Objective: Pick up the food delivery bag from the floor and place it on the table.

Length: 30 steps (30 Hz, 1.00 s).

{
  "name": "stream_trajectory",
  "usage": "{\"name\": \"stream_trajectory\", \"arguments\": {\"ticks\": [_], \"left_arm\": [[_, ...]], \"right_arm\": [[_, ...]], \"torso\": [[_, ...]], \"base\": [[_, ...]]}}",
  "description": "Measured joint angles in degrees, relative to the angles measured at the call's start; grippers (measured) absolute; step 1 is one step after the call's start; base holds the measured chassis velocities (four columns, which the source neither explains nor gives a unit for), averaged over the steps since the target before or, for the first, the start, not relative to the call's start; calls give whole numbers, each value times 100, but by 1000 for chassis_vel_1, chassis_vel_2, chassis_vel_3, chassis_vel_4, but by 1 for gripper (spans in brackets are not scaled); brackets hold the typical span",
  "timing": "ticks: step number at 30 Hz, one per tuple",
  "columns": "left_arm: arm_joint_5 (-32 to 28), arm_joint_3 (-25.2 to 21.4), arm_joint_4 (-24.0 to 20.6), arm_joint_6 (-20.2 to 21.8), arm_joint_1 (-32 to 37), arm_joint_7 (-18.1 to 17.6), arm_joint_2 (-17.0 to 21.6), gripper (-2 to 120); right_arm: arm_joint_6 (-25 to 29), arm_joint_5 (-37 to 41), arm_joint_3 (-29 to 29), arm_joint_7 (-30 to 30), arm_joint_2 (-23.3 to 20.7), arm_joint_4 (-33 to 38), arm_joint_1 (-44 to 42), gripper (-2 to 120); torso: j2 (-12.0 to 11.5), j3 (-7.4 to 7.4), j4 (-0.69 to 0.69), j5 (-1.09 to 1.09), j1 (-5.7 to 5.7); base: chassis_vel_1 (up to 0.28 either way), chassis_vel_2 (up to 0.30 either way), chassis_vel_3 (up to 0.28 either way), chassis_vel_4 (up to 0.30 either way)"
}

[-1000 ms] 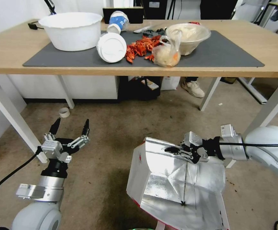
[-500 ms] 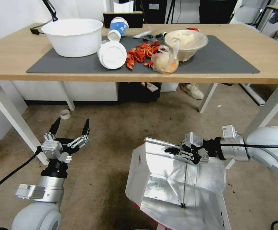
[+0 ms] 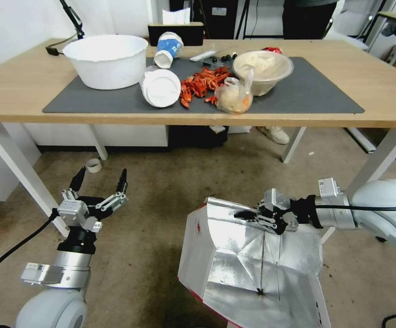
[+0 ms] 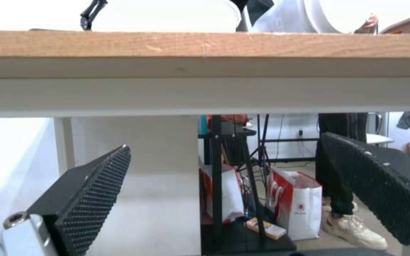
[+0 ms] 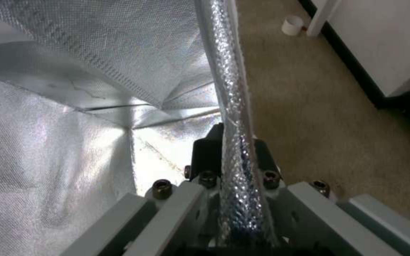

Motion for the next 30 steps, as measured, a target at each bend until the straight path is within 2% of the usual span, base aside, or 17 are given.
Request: {"name": "stream_trajectory", "arguments": {"ticks": [30], "left_arm": [[8, 3, -10, 9, -44, -17, 15, 100]], "right_arm": [[101, 133, -17, -109, -39, -60, 65, 0]], "torso": [[667, 470, 0, 0, 198]], "base": [[0, 0, 0, 0]]}}
